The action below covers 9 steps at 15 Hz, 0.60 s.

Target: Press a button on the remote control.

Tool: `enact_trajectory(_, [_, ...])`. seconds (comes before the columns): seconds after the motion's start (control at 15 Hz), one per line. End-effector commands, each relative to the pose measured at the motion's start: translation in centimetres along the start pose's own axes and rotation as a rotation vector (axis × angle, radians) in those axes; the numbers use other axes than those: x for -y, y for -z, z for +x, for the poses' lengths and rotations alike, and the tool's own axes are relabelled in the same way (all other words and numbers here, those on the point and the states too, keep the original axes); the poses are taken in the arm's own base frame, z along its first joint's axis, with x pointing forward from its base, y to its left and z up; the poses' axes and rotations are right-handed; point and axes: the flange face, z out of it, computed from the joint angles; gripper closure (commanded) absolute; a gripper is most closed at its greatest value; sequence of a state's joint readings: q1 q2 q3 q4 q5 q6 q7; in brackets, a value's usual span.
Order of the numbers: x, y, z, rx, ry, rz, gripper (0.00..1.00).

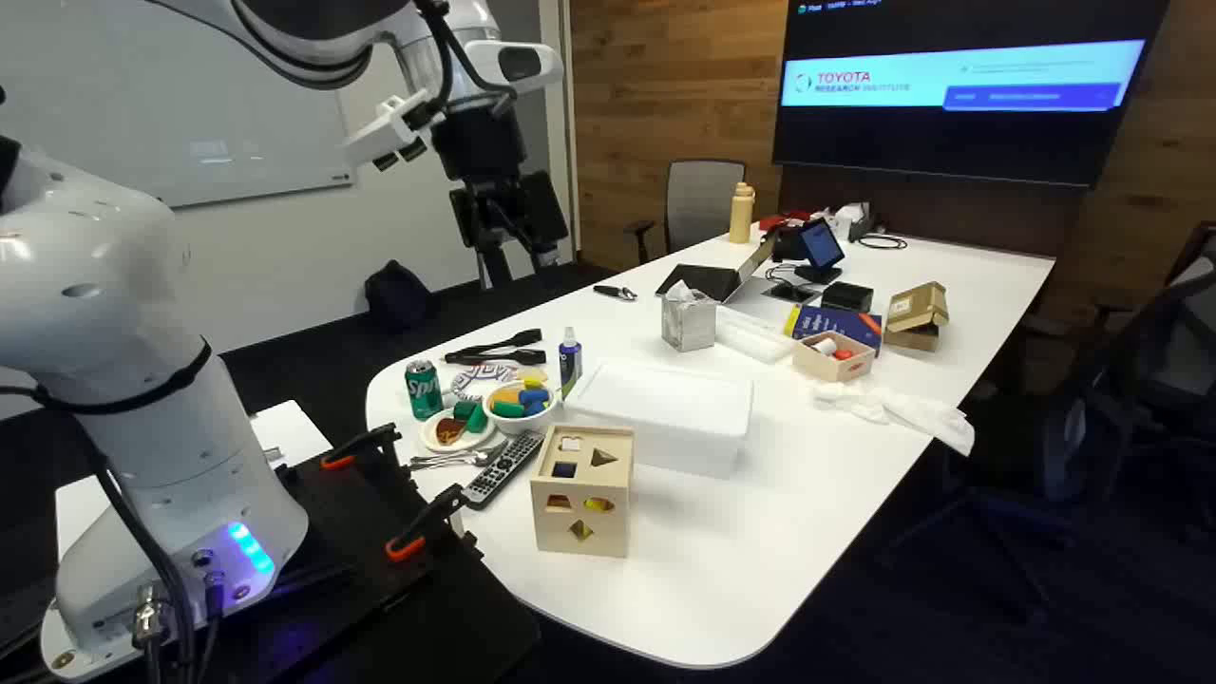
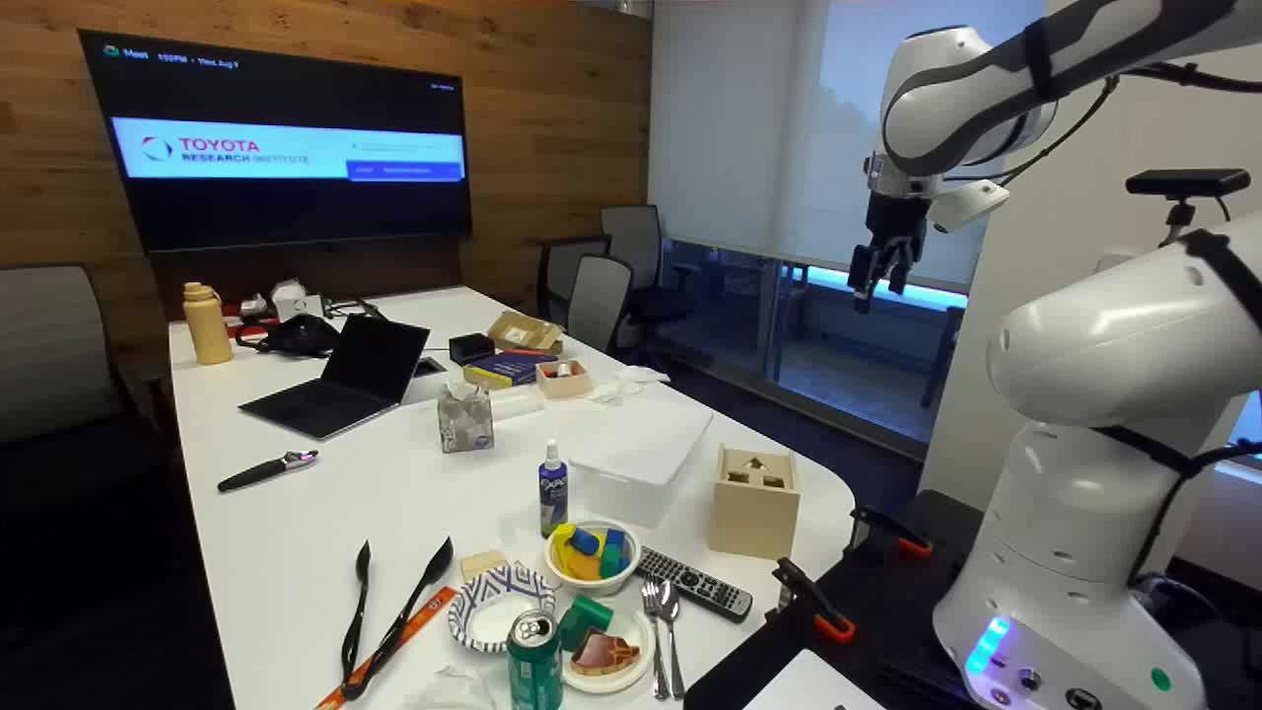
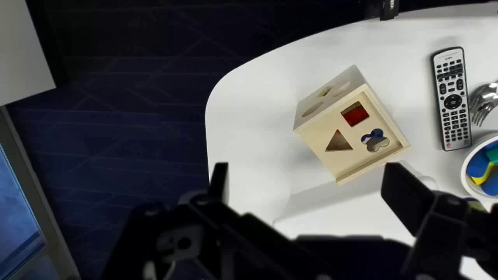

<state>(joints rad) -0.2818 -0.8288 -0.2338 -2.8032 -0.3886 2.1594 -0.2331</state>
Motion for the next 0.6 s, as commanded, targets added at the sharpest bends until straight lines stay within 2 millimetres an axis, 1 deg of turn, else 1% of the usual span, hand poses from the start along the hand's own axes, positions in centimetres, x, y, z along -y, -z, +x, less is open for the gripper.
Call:
enact_trajectory(0.0, [0.0,0.1,0.0,0.002,0.0,0.001,0.0])
enact_trajectory(0.13, [0.0,0.0,0.0,0.004,0.001,0.001,0.0])
enact_trajectory(0.27, [1.5,-0.6,1.6,-0.02,0.043,0.01,0.0])
enact_trajectory(0.4, [4.4,-0.7,4.2,-0.094,0.088,-0.004,0.0])
enact_trajectory(0.47, [6.8,-1.0,5.8,-0.133,0.123,0.0,0.0])
enact_trajectory(0.53, [9.1,-1.4,6.9,-0.156,0.153,0.003,0.0])
